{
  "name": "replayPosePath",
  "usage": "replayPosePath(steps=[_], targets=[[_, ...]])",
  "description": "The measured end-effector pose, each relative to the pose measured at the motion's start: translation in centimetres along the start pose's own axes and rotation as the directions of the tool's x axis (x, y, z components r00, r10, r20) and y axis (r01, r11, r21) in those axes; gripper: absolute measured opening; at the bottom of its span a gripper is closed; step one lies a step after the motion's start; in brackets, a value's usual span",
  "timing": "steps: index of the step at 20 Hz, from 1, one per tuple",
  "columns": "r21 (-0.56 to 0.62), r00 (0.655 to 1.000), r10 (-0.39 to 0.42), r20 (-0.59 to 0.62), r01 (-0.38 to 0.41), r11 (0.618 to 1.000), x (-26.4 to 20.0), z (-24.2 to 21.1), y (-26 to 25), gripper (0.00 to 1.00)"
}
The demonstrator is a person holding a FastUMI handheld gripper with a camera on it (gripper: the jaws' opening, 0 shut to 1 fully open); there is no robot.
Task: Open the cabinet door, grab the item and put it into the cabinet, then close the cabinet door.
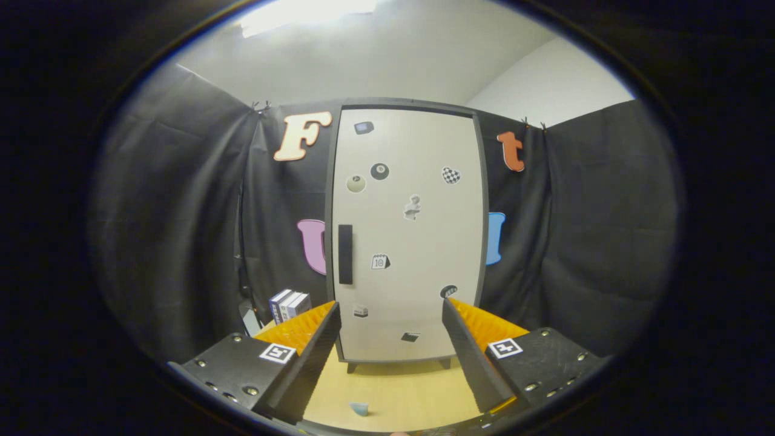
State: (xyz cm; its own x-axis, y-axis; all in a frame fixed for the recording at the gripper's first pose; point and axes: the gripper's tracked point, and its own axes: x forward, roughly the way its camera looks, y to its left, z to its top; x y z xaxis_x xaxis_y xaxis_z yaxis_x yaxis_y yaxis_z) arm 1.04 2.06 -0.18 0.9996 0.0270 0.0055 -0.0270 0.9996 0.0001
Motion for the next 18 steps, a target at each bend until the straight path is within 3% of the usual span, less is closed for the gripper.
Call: replayPosePath(steps=[10,18], targets=[[0.004,1.000,0.013,-0.014,-0.013,1.000,3.4,-0.4,0.8,0.99],[0.014,0.994,0.106,-0.028,-0.106,0.994,11.6,-1.3,5.6,1.00]])
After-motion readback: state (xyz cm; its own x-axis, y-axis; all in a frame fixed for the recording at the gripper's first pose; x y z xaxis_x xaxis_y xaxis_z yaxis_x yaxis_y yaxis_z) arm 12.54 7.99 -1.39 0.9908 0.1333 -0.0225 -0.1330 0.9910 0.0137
